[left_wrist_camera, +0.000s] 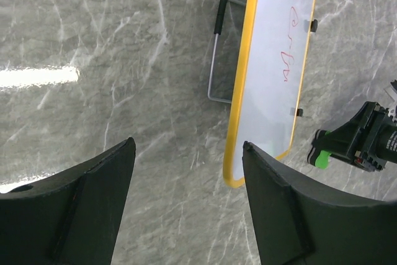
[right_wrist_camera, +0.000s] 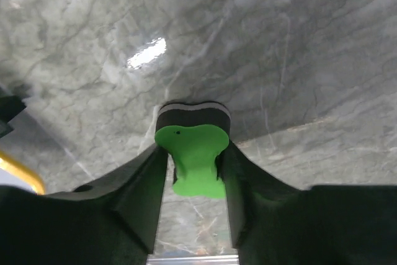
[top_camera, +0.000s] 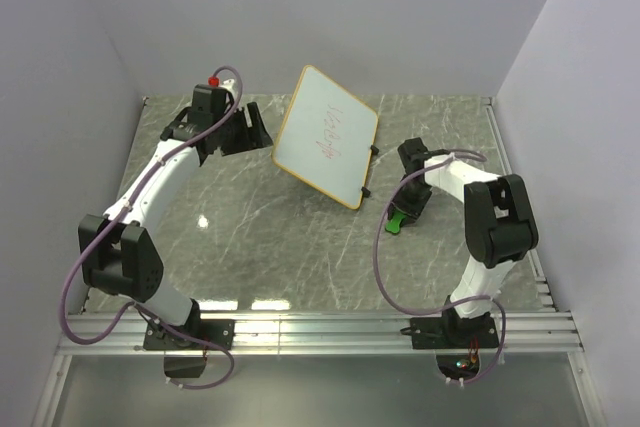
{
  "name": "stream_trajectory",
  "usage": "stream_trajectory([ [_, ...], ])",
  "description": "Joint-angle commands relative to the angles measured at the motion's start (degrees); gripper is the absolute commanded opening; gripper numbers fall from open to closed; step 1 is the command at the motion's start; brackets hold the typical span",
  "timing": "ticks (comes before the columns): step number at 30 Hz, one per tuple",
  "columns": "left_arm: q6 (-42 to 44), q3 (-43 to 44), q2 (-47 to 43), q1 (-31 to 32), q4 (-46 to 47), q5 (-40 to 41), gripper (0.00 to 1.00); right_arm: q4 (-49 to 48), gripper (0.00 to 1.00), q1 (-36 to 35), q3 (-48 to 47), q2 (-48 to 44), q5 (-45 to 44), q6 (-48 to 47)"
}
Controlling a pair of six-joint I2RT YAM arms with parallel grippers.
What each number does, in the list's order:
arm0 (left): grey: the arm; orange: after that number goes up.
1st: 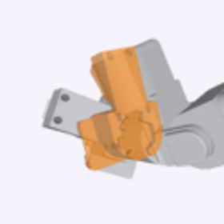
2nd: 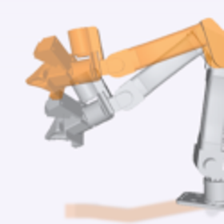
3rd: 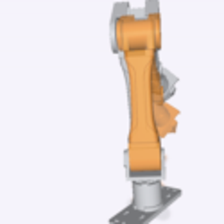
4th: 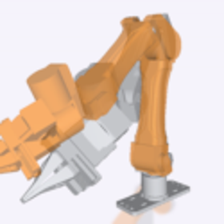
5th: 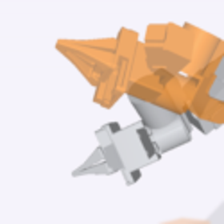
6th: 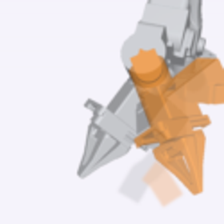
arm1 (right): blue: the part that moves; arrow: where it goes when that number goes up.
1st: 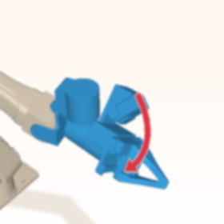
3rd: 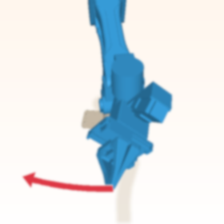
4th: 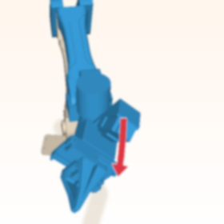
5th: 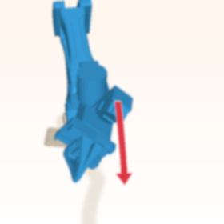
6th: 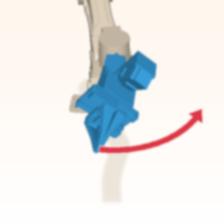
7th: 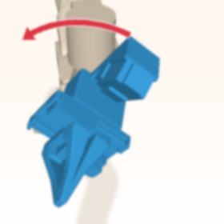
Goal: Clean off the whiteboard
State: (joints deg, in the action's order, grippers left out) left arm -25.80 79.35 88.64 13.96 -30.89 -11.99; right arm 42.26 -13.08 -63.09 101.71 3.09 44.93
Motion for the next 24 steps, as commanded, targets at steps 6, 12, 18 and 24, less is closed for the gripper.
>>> stream_trajectory([
  [6,1.37,0.98,-1.28,0.11,0.48,1.26,0.75,-0.51,0.22,0.60,-2.47,3.14,-4.14,-1.25],
  [12,1.90,8.09,4.78,0.11,0.05,-2.77,0.65,1.07,0.00,0.69,-3.62,0.78,-4.50,-2.21],
  [18,0.67,14.94,12.25,0.11,5.14,-10.16,0.65,4.49,0.00,0.60,-8.27,-3.53,-3.27,-3.97],
  [24,1.02,24.96,24.46,0.19,4.97,-18.85,0.64,8.45,0.00,0.69,-13.02,-7.13,-1.60,-4.93],
])
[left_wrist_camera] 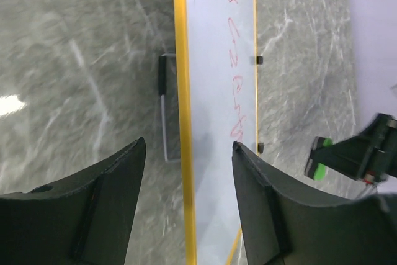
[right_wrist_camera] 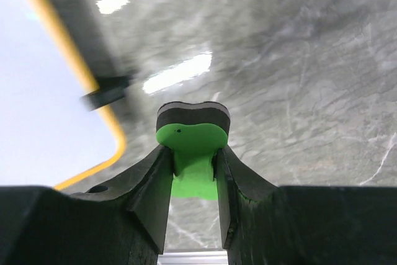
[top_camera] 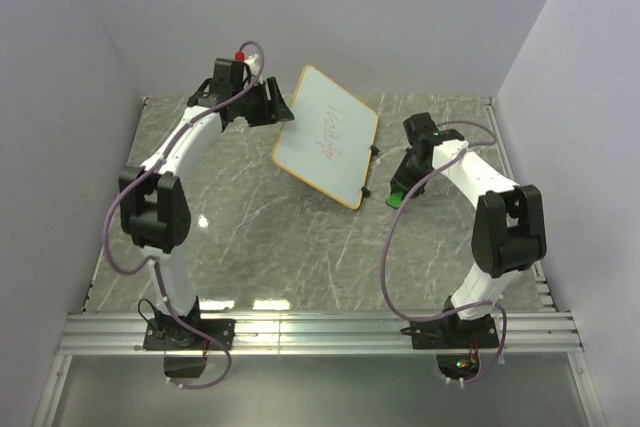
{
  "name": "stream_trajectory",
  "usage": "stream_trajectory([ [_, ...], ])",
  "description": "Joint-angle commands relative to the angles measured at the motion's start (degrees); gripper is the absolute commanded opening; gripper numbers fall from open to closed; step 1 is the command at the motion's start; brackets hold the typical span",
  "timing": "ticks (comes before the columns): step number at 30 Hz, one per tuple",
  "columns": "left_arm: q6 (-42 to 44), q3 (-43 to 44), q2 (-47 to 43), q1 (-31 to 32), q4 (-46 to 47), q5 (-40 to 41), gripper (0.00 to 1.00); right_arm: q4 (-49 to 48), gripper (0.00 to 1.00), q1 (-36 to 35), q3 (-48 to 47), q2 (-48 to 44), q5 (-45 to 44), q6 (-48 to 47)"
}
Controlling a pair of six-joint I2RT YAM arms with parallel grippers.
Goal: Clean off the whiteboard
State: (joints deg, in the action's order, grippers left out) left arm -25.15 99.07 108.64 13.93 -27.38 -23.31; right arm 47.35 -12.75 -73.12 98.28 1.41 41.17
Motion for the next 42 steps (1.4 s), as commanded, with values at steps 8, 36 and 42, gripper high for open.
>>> stream_trajectory([
  [8,-0.43,14.05,15.11,2.06,-0.66,-11.84,0.26,0.56,0.00,0.19,-5.09,-7.13,6.57,-2.41],
  [36,3.09,7.20,12.65,7.60,-6.03,-7.19,0.00,-11.92,0.00,-3.16,-61.00,37.42,28.29,10.68],
  [42,3.61,3.15,11.86,8.57,-5.84,-7.19,0.00,-12.20,0.00,-0.35,-63.98,43.30,27.68,12.71],
])
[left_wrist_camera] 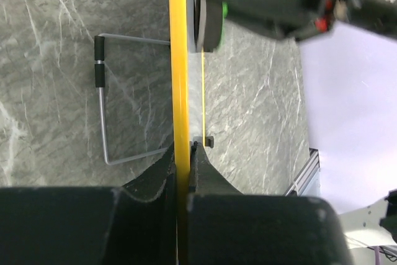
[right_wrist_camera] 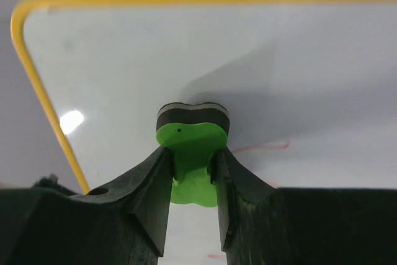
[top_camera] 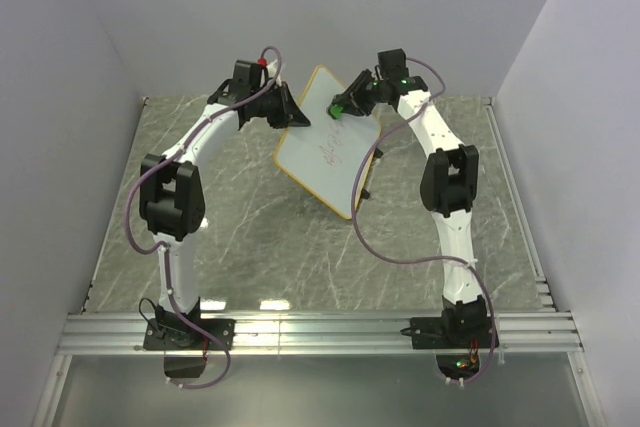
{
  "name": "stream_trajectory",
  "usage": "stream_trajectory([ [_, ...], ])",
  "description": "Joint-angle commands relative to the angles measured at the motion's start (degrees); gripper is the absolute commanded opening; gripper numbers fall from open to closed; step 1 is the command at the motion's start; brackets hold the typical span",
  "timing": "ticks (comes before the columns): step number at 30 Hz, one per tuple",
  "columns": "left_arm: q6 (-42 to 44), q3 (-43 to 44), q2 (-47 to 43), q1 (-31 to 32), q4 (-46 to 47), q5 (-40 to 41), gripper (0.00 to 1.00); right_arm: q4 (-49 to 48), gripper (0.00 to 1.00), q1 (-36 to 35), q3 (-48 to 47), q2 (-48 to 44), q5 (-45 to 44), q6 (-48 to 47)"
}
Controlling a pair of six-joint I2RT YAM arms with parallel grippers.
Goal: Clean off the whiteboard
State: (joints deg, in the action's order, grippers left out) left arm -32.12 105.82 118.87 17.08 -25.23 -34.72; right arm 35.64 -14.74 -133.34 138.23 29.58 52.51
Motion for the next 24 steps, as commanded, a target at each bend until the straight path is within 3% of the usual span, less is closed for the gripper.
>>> stream_trajectory([
  [1,11.02,-3.60,1.80,5.68,-8.34,4.22,0.00,-0.48,0.00,2.60,-4.21,4.05,-0.06,1.63],
  [4,11.82,-2.91,2.33,5.86,-9.39,5.63,0.00,0.48,0.00,3.23,-5.53,6.17,1.17,0.76],
  [13,12.43,0.17,4.97,5.86,-10.36,5.19,0.00,4.00,0.00,-1.60,2.29,2.84,5.30,-9.70],
  [16,12.43,0.44,5.23,5.86,-10.36,5.63,0.00,3.13,0.00,-4.59,8.16,-0.94,6.89,-12.52],
  [24,11.03,1.93,5.85,5.86,-10.19,6.24,0.00,-4.95,0.00,-12.23,38.57,-16.49,9.43,-18.50],
])
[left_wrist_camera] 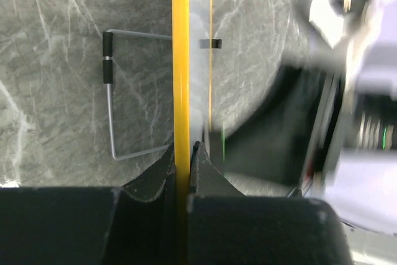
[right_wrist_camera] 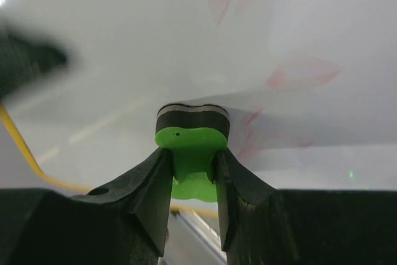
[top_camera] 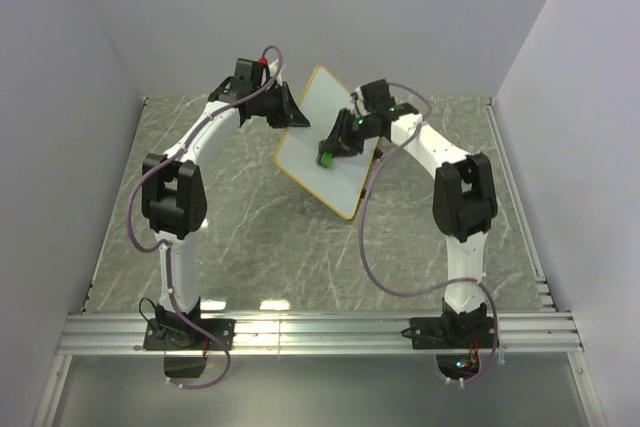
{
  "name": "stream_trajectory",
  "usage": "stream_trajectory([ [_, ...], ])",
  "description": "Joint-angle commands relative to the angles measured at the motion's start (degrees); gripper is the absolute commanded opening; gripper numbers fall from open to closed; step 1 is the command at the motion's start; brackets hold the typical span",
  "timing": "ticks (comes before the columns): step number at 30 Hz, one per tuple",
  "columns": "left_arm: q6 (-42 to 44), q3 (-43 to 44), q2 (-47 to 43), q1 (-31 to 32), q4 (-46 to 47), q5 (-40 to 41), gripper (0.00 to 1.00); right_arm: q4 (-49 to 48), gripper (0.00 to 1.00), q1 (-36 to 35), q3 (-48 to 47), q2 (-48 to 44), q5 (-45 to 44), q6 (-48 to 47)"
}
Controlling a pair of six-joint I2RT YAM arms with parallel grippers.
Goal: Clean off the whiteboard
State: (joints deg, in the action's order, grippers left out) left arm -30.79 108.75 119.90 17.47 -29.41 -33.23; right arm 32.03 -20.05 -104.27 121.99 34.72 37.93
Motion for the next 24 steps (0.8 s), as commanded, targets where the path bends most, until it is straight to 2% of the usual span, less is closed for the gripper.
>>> stream_trajectory([
  [1,9.69,-0.91,4.82,5.46,-6.01,5.02,0.00,-1.97,0.00,-8.32,11.96,-1.31,4.30,-4.09],
  [5,9.69,-0.91,5.00,5.46,-6.19,4.93,0.00,-4.17,0.00,-10.88,20.23,-5.18,2.81,-4.01],
  [8,9.34,-2.66,3.68,5.46,-5.40,4.50,0.00,-2.17,0.00,-10.27,16.48,-3.00,0.45,-4.18],
  [12,9.25,-4.33,1.92,5.55,-5.22,3.53,0.00,2.68,0.00,-7.55,3.49,3.24,-3.78,-4.54],
  [19,9.69,-5.83,0.16,5.64,-6.71,4.05,0.00,3.56,0.00,0.80,-24.09,16.95,-7.02,5.47],
  [22,10.04,-6.18,-0.36,5.64,-7.68,4.49,0.00,4.18,0.00,3.44,-32.19,21.51,-9.58,8.55],
  [24,10.31,-6.27,-0.63,5.64,-8.12,4.84,0.00,3.13,0.00,4.84,-33.54,23.02,-12.56,9.96],
])
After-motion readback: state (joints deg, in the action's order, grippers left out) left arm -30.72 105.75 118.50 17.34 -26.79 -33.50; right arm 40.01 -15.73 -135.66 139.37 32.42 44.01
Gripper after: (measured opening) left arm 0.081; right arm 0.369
